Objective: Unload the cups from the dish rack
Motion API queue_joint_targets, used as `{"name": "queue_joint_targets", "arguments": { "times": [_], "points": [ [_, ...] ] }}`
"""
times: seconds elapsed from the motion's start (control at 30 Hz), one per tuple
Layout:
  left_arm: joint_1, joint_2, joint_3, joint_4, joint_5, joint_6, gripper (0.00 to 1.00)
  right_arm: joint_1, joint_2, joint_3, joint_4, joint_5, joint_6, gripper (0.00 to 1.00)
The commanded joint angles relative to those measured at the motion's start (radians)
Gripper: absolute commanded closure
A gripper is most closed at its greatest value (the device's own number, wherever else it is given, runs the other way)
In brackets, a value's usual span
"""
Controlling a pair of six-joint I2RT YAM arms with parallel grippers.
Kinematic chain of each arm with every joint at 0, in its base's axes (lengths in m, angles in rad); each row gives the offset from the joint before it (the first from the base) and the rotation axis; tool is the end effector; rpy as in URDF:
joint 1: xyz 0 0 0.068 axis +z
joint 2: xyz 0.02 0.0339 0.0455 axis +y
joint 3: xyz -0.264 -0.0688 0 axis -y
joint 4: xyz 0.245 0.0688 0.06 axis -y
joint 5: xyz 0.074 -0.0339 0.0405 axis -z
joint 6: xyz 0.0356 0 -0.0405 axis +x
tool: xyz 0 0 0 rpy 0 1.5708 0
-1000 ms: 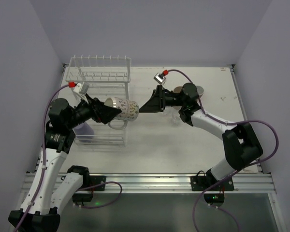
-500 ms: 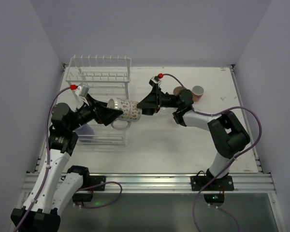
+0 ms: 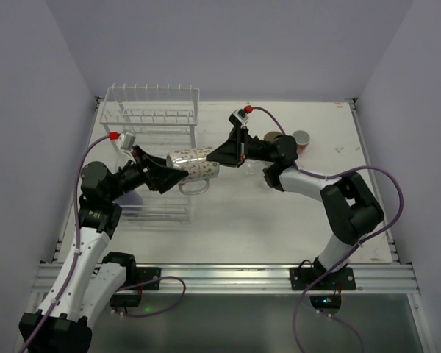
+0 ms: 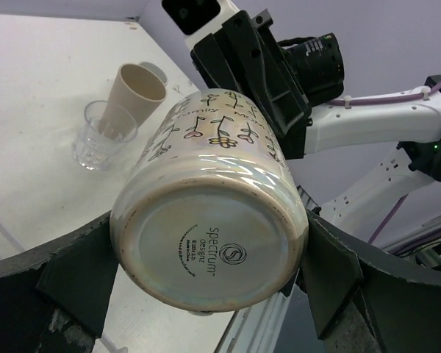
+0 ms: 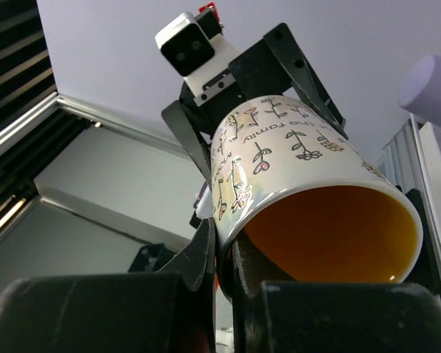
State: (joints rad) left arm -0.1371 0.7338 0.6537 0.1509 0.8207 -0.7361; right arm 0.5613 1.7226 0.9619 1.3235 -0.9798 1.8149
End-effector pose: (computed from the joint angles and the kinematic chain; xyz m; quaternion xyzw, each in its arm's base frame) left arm 0.1658 -0.0492 0.3375 0.0945 0.6833 -0.5301 0.4930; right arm 0.2874 0.2156 0.2991 -0.0838 0.5868 0.8016 0.0777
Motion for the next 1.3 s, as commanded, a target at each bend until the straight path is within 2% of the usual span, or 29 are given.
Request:
{"name": "queue_joint_targets", "arguments": {
  "times": [0.0,0.07,0.1,0.13,0.17,0.3,0.37,0.43,0.47,0.5,0.7,0.77,0.9,0.97,1.0,1.03,1.07,1.1,1.13,1.17,1.2,1.23,1.27],
  "points": [
    [0.002,-0.001,-0.002,0.222,0.040,-0.057,0.94,0.008,-0.032,0.038,0.339,0.017,-0.008,1.00],
    [0.002,0.006,-0.002,0.228,0.049,-0.065,0.71,0.008,-0.032,0.041,0.341,0.007,-0.006,1.00],
    [0.002,0.004,0.001,0.216,0.055,-0.057,0.50,0.008,-0.032,0.043,0.339,0.004,-0.008,1.00],
    [0.002,0.001,0.004,0.202,0.054,-0.046,0.40,0.008,-0.034,0.044,0.336,-0.006,-0.008,1.00],
    [0.002,-0.002,0.021,0.167,0.055,-0.037,0.21,0.008,-0.035,0.044,0.338,-0.010,-0.008,1.00],
    [0.002,0.001,0.078,0.087,0.041,-0.010,0.00,0.008,-0.032,0.046,0.336,-0.029,-0.006,1.00],
    [0.002,0.004,0.137,-0.020,0.009,0.041,0.00,0.006,-0.038,0.037,0.333,-0.043,-0.009,1.00],
    [0.002,0.004,0.181,-0.114,-0.086,0.107,0.00,0.000,-0.049,0.028,0.327,-0.053,-0.019,1.00],
    [0.002,0.001,0.225,-0.214,-0.124,0.133,0.00,-0.004,-0.054,0.018,0.321,-0.063,-0.023,1.00],
    [0.002,-0.005,0.244,-0.252,-0.215,0.159,0.00,-0.009,-0.060,0.012,0.313,-0.069,-0.037,1.00],
    [0.002,-0.010,0.354,-0.470,-0.490,0.280,0.00,-0.029,-0.126,-0.026,0.182,-0.114,-0.132,1.00],
    [0.002,-0.005,0.380,-0.514,-0.532,0.300,0.00,-0.035,-0.168,-0.044,0.090,-0.122,-0.181,1.00],
    [0.002,-0.002,0.412,-0.579,-0.644,0.329,0.00,-0.041,-0.262,-0.065,-0.159,-0.132,-0.392,1.00],
    [0.002,0.003,0.434,-0.622,-0.683,0.343,0.00,-0.040,-0.311,-0.058,-0.390,-0.128,-0.498,1.00],
    [0.002,0.004,0.440,-0.634,-0.718,0.360,0.00,-0.040,-0.375,-0.046,-0.520,-0.114,-0.673,1.00],
    [0.002,0.009,0.457,-0.652,-0.741,0.368,0.00,-0.038,-0.409,0.002,-0.852,-0.039,-0.794,1.00],
    [0.002,0.022,0.466,-0.690,-0.761,0.379,0.00,-0.028,-0.438,0.038,-1.021,0.019,-0.910,1.00],
    [0.002,0.032,0.475,-0.711,-0.794,0.400,0.00,-0.021,-0.475,0.078,-1.181,0.079,-1.101,1.00],
    [0.002,0.042,0.492,-0.734,-0.814,0.406,0.00,-0.017,-0.486,0.107,-1.400,0.129,-1.162,1.00],
    [0.002,0.062,0.498,-0.775,-0.881,0.409,0.00,-0.017,-0.503,0.145,-1.543,0.221,-1.233,1.00],
    [0.002,0.071,0.501,-0.790,-0.908,0.409,0.00,-0.015,-0.503,0.162,-1.544,0.275,-1.268,1.00],
    [0.002,0.079,0.503,-0.804,-0.925,0.409,0.00,-0.014,-0.515,0.191,-1.670,0.326,-1.302,1.00],
    [0.002,0.091,0.500,-0.821,-0.952,0.409,0.00,-0.009,-0.521,0.201,-1.726,0.440,-1.353,1.00]
  ]
}}
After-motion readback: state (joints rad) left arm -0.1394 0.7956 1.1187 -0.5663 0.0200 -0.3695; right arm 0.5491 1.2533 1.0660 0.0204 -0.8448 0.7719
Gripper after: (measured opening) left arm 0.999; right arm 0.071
